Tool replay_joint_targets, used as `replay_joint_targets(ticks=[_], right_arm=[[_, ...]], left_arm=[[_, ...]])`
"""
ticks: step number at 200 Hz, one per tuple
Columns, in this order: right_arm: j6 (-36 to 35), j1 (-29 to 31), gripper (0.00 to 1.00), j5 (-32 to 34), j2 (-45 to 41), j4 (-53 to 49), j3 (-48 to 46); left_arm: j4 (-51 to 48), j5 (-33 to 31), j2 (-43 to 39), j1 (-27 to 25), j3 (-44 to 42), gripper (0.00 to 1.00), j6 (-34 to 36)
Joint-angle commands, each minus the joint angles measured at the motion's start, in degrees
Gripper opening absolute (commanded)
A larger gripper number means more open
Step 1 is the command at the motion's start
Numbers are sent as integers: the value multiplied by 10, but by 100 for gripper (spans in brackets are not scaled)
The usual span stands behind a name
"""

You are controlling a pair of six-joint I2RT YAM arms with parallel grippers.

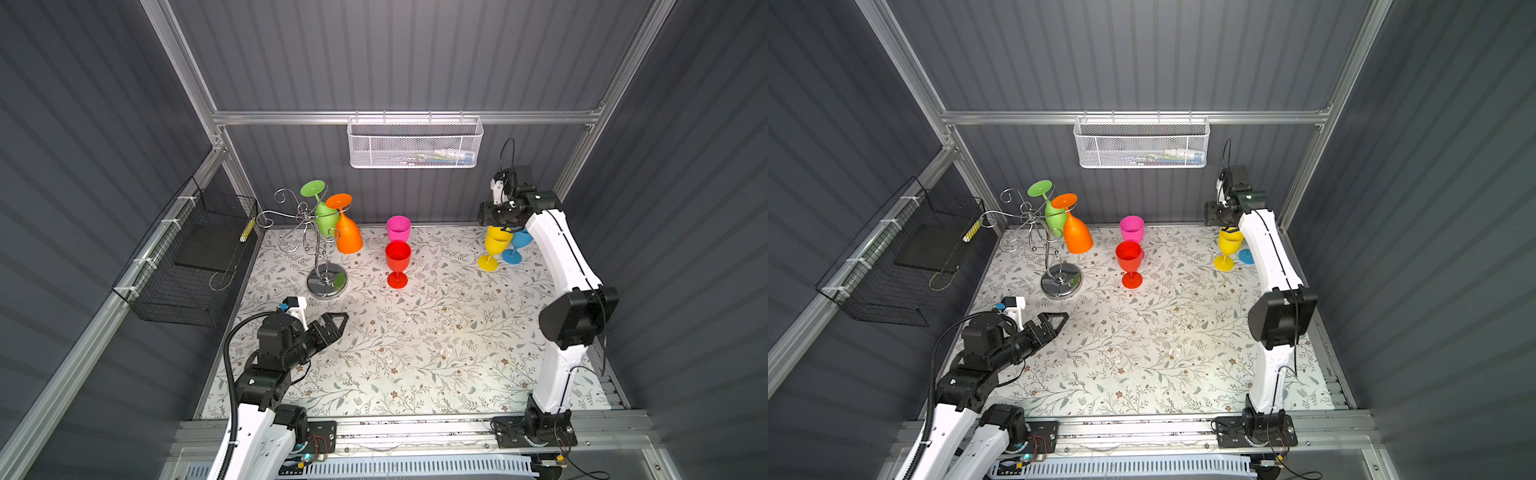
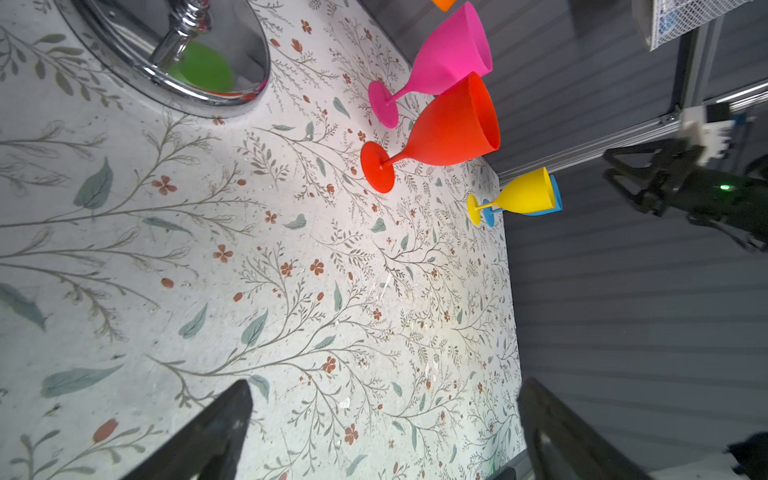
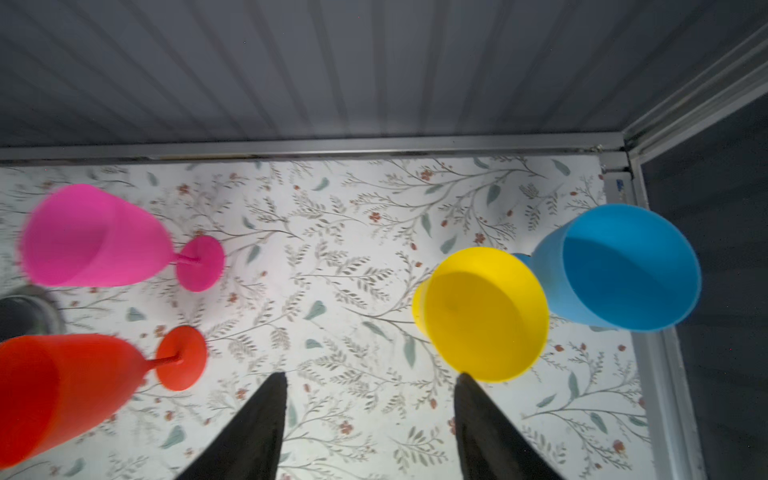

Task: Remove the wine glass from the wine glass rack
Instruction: 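Move the right gripper toward the orange glass while the left gripper rises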

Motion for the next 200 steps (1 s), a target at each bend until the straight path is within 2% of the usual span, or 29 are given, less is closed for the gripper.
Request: replay_joint_targets(ticks=[1, 21, 54, 59, 81, 103, 152, 200], right_arm=[[43, 52, 67, -9, -48, 62, -46], [81, 101, 69, -27, -78, 109, -80], [184, 158, 71, -113, -99, 222, -127], [201, 164, 71, -124, -99, 237, -131], [273, 190, 69, -169, -95, 325, -154], [298, 230, 69, -175, -82, 360, -154], [303, 287, 68, -164, -59, 374, -152], [395, 325, 67, -155, -45, 471, -186]], left_arm=[[-18, -11, -10, -2, -10, 100, -1], [8, -11, -16, -2, -28, 100, -19], [24, -11, -6, -2, -23, 100, -29], [17, -34, -3, -2, -18, 100, -27], [-13, -68, 12, -2, 4, 100, -26], [-44, -100, 38, -2, 25, 100, -36], [-87, -166, 82, -2, 106, 100, -38], [-142, -250, 129, -2, 211, 100, -8]])
